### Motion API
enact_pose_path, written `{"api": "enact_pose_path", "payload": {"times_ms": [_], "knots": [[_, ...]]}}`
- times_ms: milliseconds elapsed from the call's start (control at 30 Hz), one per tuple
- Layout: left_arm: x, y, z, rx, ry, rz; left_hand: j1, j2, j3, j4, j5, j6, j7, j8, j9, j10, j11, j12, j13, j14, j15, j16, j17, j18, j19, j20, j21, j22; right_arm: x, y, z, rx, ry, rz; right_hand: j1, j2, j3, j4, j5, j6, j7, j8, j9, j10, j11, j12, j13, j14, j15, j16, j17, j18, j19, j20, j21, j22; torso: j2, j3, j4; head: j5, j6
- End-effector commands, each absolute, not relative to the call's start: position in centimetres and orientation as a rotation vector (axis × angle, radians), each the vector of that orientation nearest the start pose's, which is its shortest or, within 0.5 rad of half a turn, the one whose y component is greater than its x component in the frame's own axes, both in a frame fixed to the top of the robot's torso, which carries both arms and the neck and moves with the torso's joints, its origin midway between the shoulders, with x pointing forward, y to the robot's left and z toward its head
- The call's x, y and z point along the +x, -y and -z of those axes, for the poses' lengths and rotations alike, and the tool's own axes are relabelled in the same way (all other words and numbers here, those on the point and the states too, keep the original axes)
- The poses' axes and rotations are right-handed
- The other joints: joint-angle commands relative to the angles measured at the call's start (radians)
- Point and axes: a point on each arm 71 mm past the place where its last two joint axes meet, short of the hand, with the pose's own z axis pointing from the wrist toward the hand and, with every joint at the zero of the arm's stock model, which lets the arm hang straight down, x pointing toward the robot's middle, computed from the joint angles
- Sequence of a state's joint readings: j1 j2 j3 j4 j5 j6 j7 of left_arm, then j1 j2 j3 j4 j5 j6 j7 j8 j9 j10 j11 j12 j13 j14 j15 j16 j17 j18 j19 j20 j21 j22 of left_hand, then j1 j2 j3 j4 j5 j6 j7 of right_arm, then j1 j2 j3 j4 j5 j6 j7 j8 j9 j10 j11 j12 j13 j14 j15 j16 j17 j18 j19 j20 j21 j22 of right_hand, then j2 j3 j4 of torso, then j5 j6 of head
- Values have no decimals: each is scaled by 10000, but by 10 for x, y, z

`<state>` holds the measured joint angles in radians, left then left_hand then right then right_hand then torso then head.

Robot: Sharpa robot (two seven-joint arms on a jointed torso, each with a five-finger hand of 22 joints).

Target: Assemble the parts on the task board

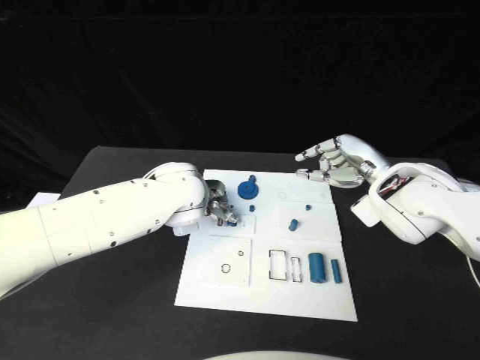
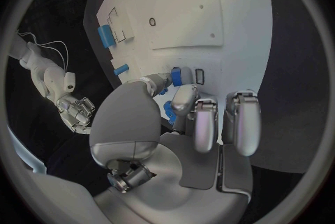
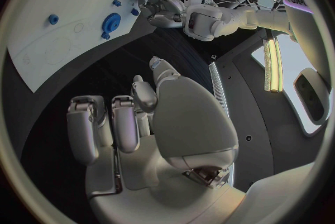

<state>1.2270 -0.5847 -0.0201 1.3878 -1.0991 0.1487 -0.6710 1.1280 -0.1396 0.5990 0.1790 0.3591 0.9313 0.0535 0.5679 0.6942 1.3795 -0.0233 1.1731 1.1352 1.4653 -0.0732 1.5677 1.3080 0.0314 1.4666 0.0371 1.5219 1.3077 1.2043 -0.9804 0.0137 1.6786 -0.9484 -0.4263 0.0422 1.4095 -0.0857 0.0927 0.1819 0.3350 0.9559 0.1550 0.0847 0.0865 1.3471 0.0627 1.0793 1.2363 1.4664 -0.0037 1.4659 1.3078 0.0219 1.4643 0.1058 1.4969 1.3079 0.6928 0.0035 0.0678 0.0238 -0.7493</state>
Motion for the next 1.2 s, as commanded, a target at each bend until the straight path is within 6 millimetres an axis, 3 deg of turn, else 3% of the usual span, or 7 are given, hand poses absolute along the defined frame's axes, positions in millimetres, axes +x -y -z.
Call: {"api": "enact_pose_path", "payload": {"times_ms": [33, 667, 1200], "knots": [[496, -132, 227, -1144, -24231, 2793, -144, 182, 1475, -1401, 15, 89, -23, -74, -20, 18, 12, -29, -9, 1055, -22, 31, 2628, -97, 530, -23, -32, 1815, 463, 224, 145, 2940, -15830, -10038, 47, 25, -22, -1, 44, 73, -20, -2, -17, -2, -4, 22, -14, 663, -61, -46, 965, 120, 20, -39, -34, 1381, 3, -4, -11, -9, 8], [498, -124, 230, -917, -24574, 2607, -732, 448, 1271, -1195, 26, 340, -106, -240, -101, 67, -54, 16, 55, 1055, -74, 31, 2628, -117, 579, -58, 9, 1899, 463, 224, 146, 2917, -15977, -10007, 51, 20, -23, -4, 50, 73, -21, -3, -18, -6, -5, 15, -19, 662, -61, -49, 962, 122, 15, -39, -38, 1375, 2, -6, 6, -53, -9], [499, -120, 231, -677, -24671, 2441, -1882, 366, 69, -703, -31, 822, -223, -562, -259, 197, -135, 178, 255, 1055, -140, 31, 2628, -149, 660, -113, 77, 2030, 462, 224, 146, 2898, -16004, -10012, 60, 19, -21, -11, 62, 74, -23, -4, -18, -11, -7, 7, -26, 661, -62, -53, 957, 122, 16, -39, -37, 1376, -1, -8, 6, -99, -35]]}}
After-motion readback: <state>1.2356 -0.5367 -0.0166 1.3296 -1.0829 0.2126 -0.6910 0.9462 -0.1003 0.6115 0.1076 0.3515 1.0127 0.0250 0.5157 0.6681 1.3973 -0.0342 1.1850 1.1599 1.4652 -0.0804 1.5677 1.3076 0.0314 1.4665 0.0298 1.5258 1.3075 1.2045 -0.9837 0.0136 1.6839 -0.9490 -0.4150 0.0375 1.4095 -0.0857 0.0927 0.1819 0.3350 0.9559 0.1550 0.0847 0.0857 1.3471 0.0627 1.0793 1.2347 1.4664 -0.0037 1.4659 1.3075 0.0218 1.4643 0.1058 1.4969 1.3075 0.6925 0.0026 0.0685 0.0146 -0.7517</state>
